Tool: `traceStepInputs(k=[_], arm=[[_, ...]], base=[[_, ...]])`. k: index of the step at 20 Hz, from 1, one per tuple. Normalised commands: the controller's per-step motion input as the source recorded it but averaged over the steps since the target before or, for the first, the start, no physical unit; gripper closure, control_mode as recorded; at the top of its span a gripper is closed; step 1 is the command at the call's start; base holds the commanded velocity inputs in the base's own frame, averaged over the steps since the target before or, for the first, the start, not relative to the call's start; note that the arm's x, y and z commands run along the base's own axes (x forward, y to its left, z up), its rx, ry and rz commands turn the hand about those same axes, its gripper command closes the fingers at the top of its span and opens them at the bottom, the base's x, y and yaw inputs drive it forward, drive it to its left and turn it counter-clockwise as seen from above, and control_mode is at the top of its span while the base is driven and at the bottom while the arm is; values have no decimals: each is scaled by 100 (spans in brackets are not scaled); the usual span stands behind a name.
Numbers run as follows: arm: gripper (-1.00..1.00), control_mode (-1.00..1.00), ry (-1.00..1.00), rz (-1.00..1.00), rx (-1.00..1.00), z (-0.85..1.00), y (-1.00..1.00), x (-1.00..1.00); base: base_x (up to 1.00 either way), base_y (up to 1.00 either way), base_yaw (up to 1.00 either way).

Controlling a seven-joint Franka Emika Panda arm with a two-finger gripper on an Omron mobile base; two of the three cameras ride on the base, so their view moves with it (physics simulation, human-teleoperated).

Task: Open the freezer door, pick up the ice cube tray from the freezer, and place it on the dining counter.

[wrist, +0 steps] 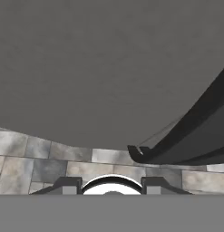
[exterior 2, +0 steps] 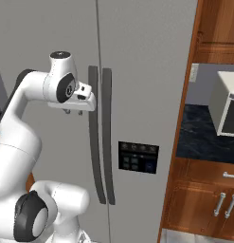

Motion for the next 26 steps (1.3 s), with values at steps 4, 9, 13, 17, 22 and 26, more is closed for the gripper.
traceStepInputs(k=[4,9,13,17,22,26], arm=[[-100,100,0,0,0,0,0,0],[-100,100,0,0,0,0,0,0],[-100,100,0,0,0,0,0,0],[-100,100,0,0,0,0,0,0],[-100,100,0,0,0,0,0,0],[-100,100,0,0,0,0,0,0]], base=[[-12,0,-1],[-55,-15,-11],[-63,-46,-7],[-11,-59,0],[-10,-32,0],[-18,11,0]])
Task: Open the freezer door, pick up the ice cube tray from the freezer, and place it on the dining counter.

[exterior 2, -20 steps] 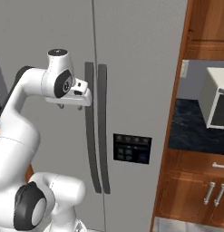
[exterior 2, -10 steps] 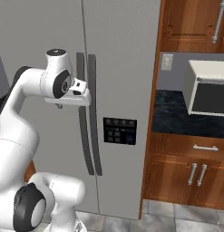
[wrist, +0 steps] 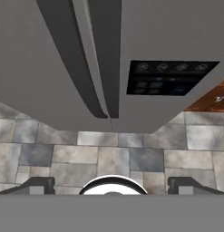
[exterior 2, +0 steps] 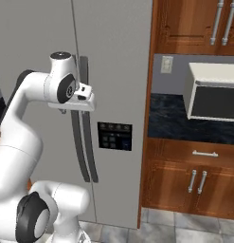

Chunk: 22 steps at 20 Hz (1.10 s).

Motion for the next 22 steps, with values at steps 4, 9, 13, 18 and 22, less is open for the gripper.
traceStepInputs(k=[4,9,13,18,22], arm=[[-100,100,0,0,0,0,0,0],[-100,100,0,0,0,0,0,0],[-100,100,0,0,0,0,0,0],[-100,100,0,0,0,0,0,0],[-100,-100,0,0,0,0,0,0]], base=[[-33,30,0],[-39,13,0],[-49,3,0],[-33,6,0],[0,0,0]])
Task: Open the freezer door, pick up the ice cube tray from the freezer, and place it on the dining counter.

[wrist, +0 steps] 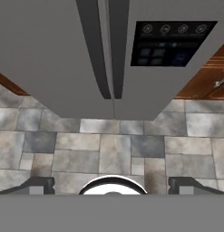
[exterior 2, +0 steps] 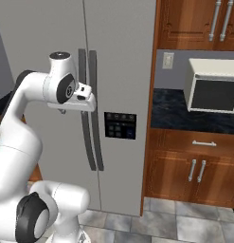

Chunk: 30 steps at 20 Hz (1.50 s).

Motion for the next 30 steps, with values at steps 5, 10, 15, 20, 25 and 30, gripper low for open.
traceStepInputs(k=[5,10,15,20,25,30], arm=[[-100,-100,-4,0,0,-6,0,13],[-100,-100,-16,0,0,-23,0,72],[-100,-100,0,0,0,-3,0,99],[-100,-100,0,16,3,-4,-38,79],[-100,-100,-7,9,1,-26,-11,71],[-100,-100,-7,-1,0,-14,25,40]], base=[[0,0,0],[0,0,0],[0,0,0],[0,0,0],[0,0,0],[0,0,0]])
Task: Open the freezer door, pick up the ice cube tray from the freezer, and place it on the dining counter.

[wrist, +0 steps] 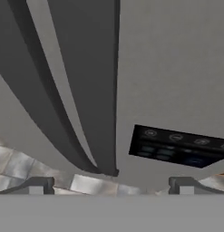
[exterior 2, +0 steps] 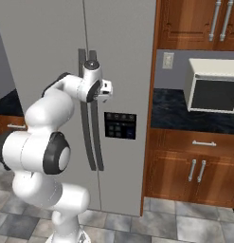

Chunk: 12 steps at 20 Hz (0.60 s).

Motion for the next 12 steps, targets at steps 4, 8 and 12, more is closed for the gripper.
traceStepInputs(k=[4,8,12], arm=[[-100,-100,-7,-6,0,-4,29,48],[-100,-100,-4,-5,0,-2,16,64],[-100,-100,-4,0,0,-10,0,68]], base=[[0,0,0],[0,0,0],[0,0,0]])
